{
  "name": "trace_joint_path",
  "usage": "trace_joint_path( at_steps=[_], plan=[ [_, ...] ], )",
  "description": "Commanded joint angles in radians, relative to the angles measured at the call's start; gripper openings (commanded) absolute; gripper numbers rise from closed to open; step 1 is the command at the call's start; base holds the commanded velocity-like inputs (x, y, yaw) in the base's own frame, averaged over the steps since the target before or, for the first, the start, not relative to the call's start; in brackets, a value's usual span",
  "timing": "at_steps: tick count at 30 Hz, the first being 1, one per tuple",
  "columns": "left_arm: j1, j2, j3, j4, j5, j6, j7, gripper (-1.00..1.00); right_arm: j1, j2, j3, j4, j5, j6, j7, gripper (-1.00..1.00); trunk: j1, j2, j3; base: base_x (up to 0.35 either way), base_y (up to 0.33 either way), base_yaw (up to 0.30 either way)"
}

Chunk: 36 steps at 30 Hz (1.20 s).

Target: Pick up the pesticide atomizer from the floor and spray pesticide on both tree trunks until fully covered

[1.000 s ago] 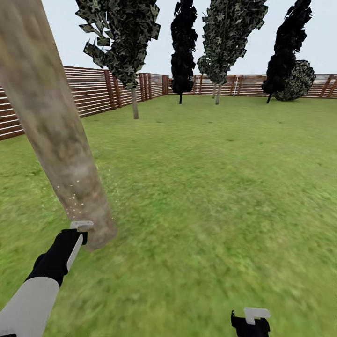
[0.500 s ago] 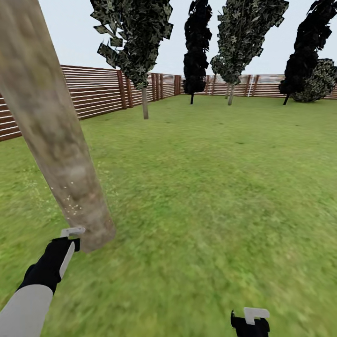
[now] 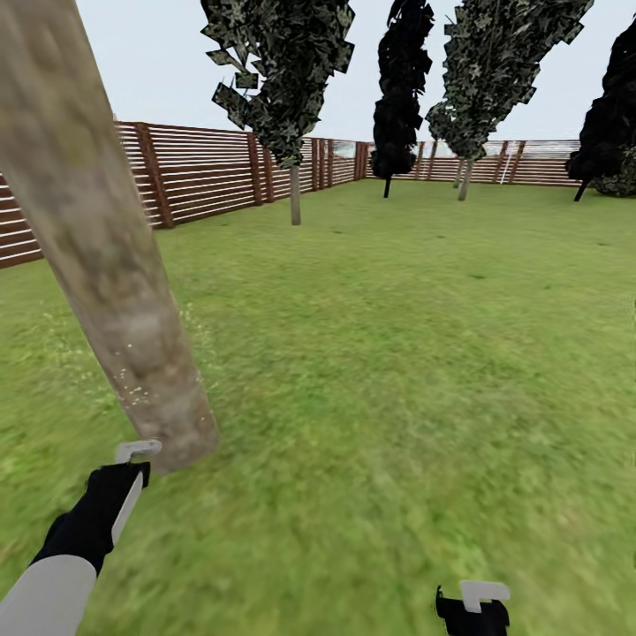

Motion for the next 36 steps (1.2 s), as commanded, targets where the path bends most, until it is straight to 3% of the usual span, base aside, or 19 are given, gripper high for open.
trace_joint_path(
  at_steps=[1,12,36],
  plan=[
    [0.003,0.000,-0.001,0.001,0.007,-0.051,-0.004,-1.00,0.000,0.000,0.001,0.000,0.000,0.000,0.001,1.00,0.000,0.000,0.000,0.087,-0.273,0.002],
    [0.004,-0.012,-0.001,0.034,0.012,-0.083,-0.001,-1.00,0.000,0.001,0.001,0.000,0.000,0.000,0.002,1.00,0.000,0.000,0.000,0.107,-0.273,0.019],
    [0.004,-0.014,-0.002,0.034,0.012,-0.088,0.007,-1.00,0.000,0.001,0.001,0.000,0.000,0.000,0.002,1.00,0.000,0.000,0.000,0.186,-0.240,0.269]
  ],
)
